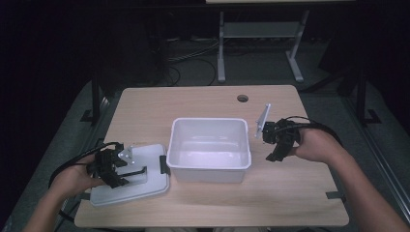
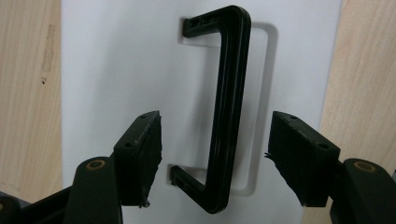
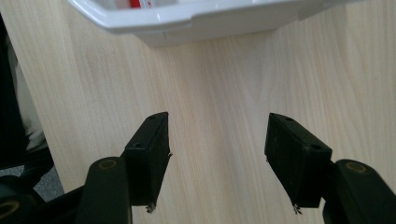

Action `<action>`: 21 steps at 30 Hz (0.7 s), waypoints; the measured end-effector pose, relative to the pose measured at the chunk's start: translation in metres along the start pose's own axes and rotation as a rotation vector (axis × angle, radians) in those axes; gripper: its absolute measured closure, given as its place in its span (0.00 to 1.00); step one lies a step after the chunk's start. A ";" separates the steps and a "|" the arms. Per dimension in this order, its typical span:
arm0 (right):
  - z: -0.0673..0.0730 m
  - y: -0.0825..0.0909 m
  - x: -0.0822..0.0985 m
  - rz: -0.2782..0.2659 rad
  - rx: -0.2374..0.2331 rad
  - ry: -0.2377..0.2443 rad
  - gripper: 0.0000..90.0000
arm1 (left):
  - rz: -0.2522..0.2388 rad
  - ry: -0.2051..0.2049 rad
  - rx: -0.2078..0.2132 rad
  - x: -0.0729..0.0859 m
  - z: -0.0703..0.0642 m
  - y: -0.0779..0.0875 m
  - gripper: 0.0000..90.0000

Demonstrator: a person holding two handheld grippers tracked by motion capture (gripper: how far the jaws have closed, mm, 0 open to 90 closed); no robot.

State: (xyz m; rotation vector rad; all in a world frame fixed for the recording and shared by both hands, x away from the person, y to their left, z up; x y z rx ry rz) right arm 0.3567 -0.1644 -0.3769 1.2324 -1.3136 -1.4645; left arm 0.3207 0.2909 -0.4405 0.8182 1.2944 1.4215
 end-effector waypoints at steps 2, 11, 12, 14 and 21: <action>0.000 -0.004 0.007 0.003 -0.001 -0.011 0.44 | 0.002 0.000 0.001 0.000 0.000 0.000 0.38; 0.000 -0.012 0.021 0.001 -0.007 -0.031 0.44 | 0.002 -0.004 0.001 -0.001 0.000 0.000 0.38; 0.000 -0.012 0.022 0.001 -0.007 -0.034 0.44 | 0.003 -0.005 0.001 -0.001 0.000 0.000 0.38; 0.000 -0.015 0.025 -0.002 -0.012 -0.038 0.43 | 0.002 -0.003 0.000 -0.001 0.000 0.000 0.38; 0.001 -0.026 0.037 -0.005 -0.025 -0.061 0.43 | 0.005 -0.002 0.002 0.000 0.000 -0.001 0.38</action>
Point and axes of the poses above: each handheld gripper's, and its own axes: y roughly backward along the jaws, x roughly out of its underside, z roughly to its left, the point moved 6 cm from there along -y, roughly forward along the jaws, and after that the axes turned 5 degrees about -x, right-handed, at the moved point
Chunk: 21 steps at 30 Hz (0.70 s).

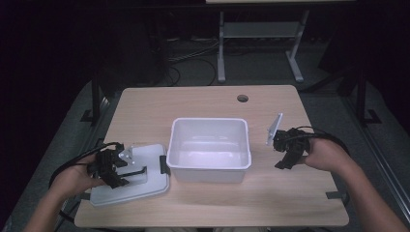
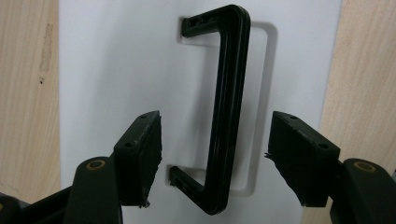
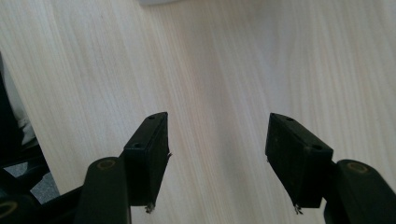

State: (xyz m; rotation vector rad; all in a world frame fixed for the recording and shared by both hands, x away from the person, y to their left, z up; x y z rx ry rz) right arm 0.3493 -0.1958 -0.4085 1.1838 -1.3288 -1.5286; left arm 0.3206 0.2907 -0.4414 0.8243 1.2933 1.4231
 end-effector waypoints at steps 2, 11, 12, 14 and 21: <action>0.000 -0.004 0.003 0.001 0.001 -0.005 0.43 | 0.001 0.001 -0.002 0.000 0.000 0.000 0.38; 0.001 -0.017 0.017 -0.005 -0.016 -0.029 0.42 | 0.000 0.001 0.004 -0.001 0.000 -0.001 0.38; 0.002 -0.018 0.018 -0.003 -0.018 -0.034 0.42 | -0.001 0.000 0.004 -0.001 -0.001 -0.001 0.38; 0.002 -0.022 0.020 -0.005 -0.020 -0.032 0.42 | -0.002 -0.001 0.004 -0.001 0.000 -0.001 0.38; 0.004 -0.033 0.028 -0.010 -0.029 -0.050 0.41 | -0.006 -0.001 -0.001 -0.002 0.000 -0.001 0.38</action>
Point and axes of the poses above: each handheld gripper's, and its own axes: y roughly backward along the jaws, x roughly out of its underside, z roughly to its left, the point moved 6 cm from there along -y, roughly forward along the jaws, and after that the axes turned 5 degrees about -x, right-handed, at the moved point
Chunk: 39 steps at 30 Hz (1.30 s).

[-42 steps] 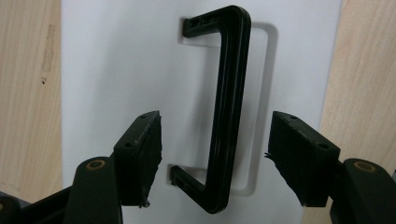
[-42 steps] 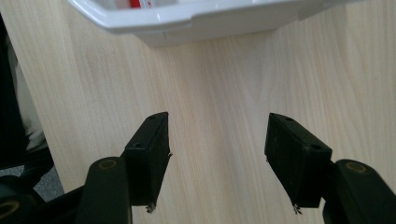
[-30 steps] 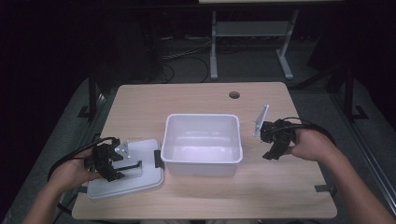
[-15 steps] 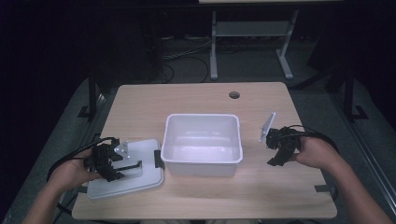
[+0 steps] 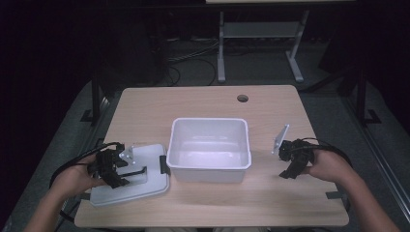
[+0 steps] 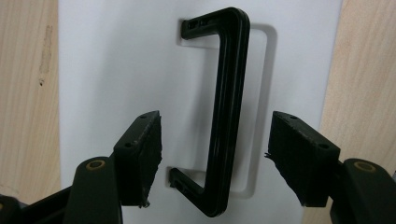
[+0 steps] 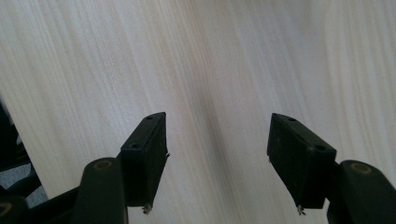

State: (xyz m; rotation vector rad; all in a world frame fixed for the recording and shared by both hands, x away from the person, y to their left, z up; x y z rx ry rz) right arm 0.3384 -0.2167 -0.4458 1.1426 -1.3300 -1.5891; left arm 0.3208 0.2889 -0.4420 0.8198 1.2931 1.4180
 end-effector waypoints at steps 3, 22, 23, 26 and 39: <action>0.000 -0.005 0.003 -0.005 -0.004 -0.004 0.41 | 0.002 -0.002 0.005 0.000 0.000 -0.001 0.38; 0.004 -0.026 0.021 -0.064 0.005 -0.054 0.41 | -0.001 0.001 0.004 -0.002 -0.001 -0.002 0.38; 0.005 -0.026 0.022 -0.073 0.011 -0.057 0.41 | -0.001 0.001 0.004 -0.002 -0.001 -0.002 0.38; 0.004 -0.026 0.023 -0.102 0.034 -0.070 0.40 | -0.003 0.000 0.004 -0.002 -0.001 -0.003 0.38; 0.003 -0.027 0.028 -0.217 0.137 -0.159 0.36 | -0.008 0.003 -0.002 -0.001 -0.001 -0.003 0.38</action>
Point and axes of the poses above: each handheld gripper's, and its own axes: y roughly backward along the jaws, x roughly out of its underside, z roughly to its left, the point moved 6 cm from there along -y, roughly forward along the jaws, and after that the axes turned 5 degrees about -x, right-handed, at the moved point
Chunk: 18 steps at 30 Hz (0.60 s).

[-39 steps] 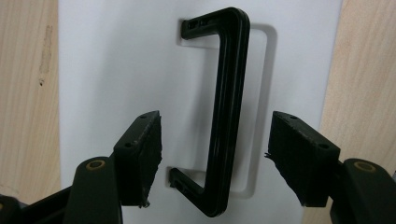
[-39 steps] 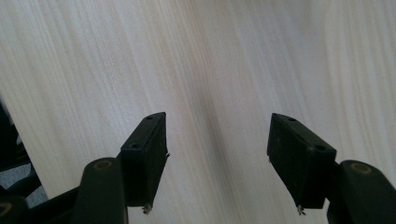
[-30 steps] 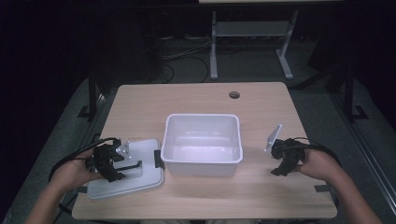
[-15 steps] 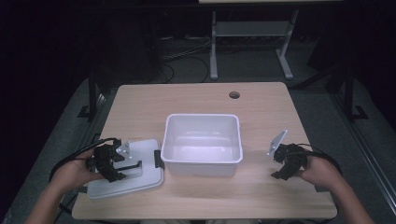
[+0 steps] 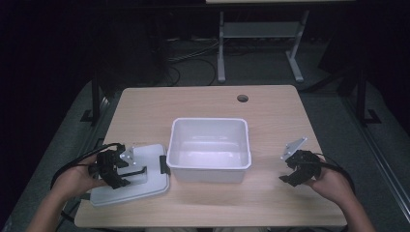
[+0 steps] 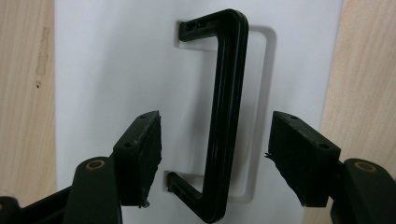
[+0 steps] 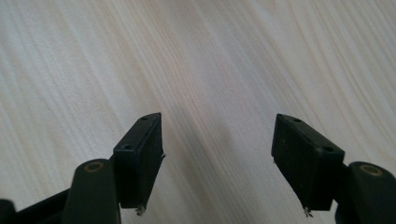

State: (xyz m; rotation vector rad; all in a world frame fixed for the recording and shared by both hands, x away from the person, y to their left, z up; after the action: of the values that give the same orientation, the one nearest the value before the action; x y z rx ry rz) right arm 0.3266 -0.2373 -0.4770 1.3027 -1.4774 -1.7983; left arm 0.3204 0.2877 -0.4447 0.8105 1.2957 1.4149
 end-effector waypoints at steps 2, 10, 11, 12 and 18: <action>0.000 -0.001 0.001 -0.008 0.016 -0.007 0.36 | 0.001 -0.002 -0.002 0.000 0.000 0.000 0.38; 0.001 -0.003 0.005 -0.057 0.090 -0.044 0.36 | 0.006 -0.009 0.002 -0.001 0.000 0.000 0.38; 0.002 -0.003 0.005 -0.063 0.097 -0.050 0.36 | 0.006 -0.009 0.001 -0.001 0.000 0.000 0.38; 0.002 -0.004 0.006 -0.067 0.100 -0.059 0.36 | 0.003 -0.007 0.001 -0.001 0.000 0.000 0.38; 0.003 -0.003 0.007 -0.115 0.137 -0.104 0.34 | 0.007 -0.011 0.003 -0.002 -0.001 -0.001 0.38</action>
State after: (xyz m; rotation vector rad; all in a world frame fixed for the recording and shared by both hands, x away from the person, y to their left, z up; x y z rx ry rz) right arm 0.3212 -0.2402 -0.4822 1.4058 -1.6373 -1.8914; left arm 0.3202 0.2854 -0.4456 0.8243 1.2881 1.4121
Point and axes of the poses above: each handheld gripper's, and its own axes: y roughly backward along the jaws, x roughly out of its underside, z roughly to its left, the point moved 6 cm from there along -y, roughly forward along the jaws, and after that the axes turned 5 degrees about -x, right-handed, at the moved point
